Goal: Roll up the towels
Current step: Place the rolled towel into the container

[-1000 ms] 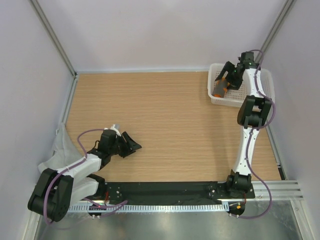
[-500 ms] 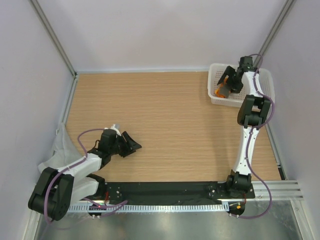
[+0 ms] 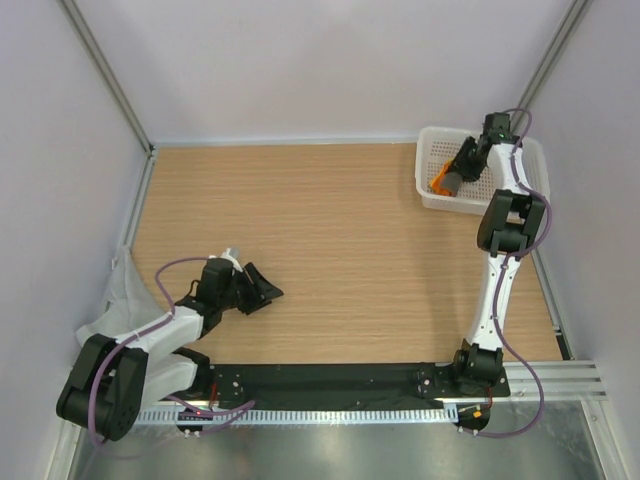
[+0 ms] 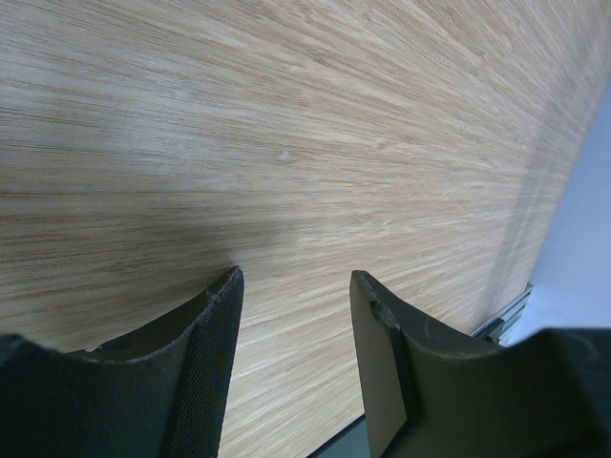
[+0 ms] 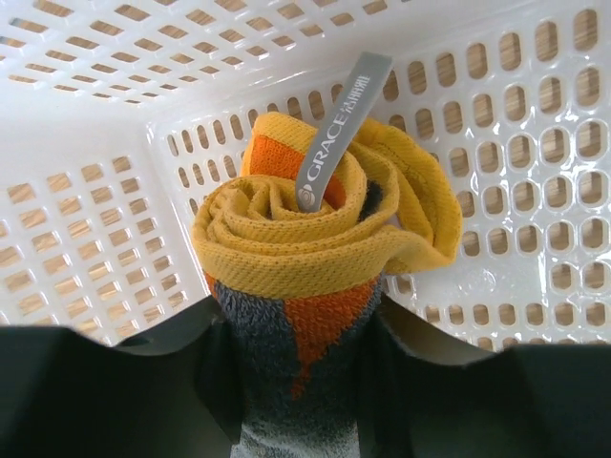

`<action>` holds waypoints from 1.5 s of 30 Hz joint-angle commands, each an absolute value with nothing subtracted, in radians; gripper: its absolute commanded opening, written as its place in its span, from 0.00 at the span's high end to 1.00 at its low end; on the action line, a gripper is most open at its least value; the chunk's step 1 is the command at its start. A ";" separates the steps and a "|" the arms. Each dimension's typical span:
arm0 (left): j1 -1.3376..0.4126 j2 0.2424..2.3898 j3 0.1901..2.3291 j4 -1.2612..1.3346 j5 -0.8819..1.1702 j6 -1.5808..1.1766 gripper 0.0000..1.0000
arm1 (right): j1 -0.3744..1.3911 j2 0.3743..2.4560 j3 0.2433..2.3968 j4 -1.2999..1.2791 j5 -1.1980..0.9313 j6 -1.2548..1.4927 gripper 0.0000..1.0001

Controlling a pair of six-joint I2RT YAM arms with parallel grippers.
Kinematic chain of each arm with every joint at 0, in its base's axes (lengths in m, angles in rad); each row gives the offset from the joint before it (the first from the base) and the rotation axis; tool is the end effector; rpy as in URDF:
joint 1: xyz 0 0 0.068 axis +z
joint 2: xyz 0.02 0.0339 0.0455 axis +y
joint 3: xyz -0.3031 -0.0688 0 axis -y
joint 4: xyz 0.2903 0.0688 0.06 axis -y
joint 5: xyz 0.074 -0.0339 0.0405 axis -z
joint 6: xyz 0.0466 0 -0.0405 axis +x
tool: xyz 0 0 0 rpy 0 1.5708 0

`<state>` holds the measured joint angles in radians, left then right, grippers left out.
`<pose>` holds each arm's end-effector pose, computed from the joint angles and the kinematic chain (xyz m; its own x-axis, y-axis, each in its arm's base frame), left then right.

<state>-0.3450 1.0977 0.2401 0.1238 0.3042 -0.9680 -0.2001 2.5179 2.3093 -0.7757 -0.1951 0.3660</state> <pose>0.1884 -0.0825 0.1237 -0.7956 -0.5492 -0.2558 -0.2175 0.6530 -0.7255 0.6180 -0.1161 0.1894 -0.7301 0.5063 -0.4590 0.3760 0.8584 0.3488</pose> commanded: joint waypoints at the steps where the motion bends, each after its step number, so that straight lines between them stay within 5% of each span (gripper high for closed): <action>1: -0.350 1.127 0.225 0.043 0.235 -0.937 0.49 | -0.199 2.536 2.347 -0.729 -0.302 0.368 0.59; 6: -0.350 1.131 0.227 0.043 0.236 -0.937 0.49 | -0.189 2.549 2.329 -0.675 -0.440 0.371 0.68; 15: -0.350 1.134 0.227 0.043 0.235 -0.936 0.49 | -0.143 2.537 2.342 -0.643 -0.571 0.341 0.69; 20: -0.350 1.132 0.229 0.043 0.236 -0.937 0.49 | -0.111 2.540 2.396 -0.775 -0.364 0.259 0.22; 22: -0.350 1.132 0.229 0.043 0.236 -0.936 0.49 | -0.097 2.533 2.396 -0.801 -0.281 0.247 0.17; 38: -0.350 1.131 0.226 0.043 0.236 -0.936 0.49 | -0.071 2.363 2.424 -0.870 -0.101 0.302 0.01; 42: -0.348 1.129 0.227 0.043 0.235 -0.936 0.49 | -0.071 2.338 2.408 -0.873 -0.071 0.310 0.01; 45: -0.350 1.129 0.227 0.043 0.236 -0.936 0.49 | -0.071 2.341 2.390 -0.861 -0.083 0.314 0.12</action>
